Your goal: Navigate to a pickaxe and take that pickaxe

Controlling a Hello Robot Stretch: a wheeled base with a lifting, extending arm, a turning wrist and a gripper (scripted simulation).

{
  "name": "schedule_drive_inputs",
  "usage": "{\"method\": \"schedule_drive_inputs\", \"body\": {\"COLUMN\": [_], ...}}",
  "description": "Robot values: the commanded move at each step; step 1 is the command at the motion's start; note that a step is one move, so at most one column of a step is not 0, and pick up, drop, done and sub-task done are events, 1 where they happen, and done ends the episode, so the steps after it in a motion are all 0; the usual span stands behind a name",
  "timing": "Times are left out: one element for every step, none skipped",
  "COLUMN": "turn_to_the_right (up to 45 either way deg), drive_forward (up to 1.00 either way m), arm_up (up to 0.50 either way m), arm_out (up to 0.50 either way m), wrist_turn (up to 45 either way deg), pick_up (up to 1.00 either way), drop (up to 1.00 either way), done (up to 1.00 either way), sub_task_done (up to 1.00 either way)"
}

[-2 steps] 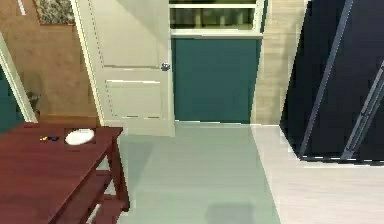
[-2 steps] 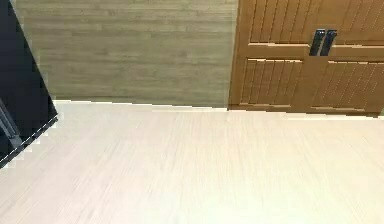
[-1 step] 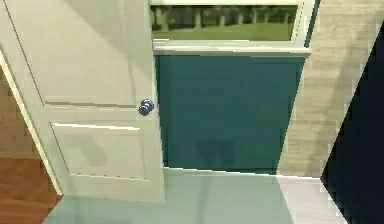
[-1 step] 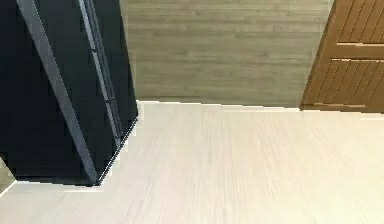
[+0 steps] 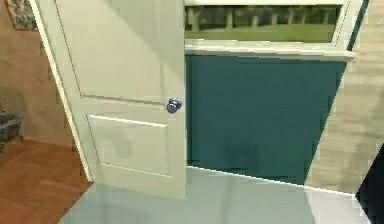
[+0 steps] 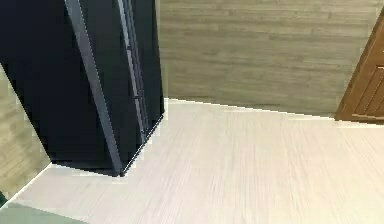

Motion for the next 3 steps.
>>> {"method": "schedule_drive_inputs", "body": {"turn_to_the_right": [0.0, -27.0, 0.0], "drive_forward": [0.3, 0.0, 0.3], "arm_up": [0.0, 0.0, 0.0], "arm_out": [0.0, 0.0, 0.0], "wrist_turn": [0.0, 0.0, 0.0], "pick_up": [0.0, 0.0, 0.0], "drop": [0.0, 0.0, 0.0], "done": [0.0, 0.0, 0.0], "sub_task_done": [0.0, 0.0, 0.0]}}
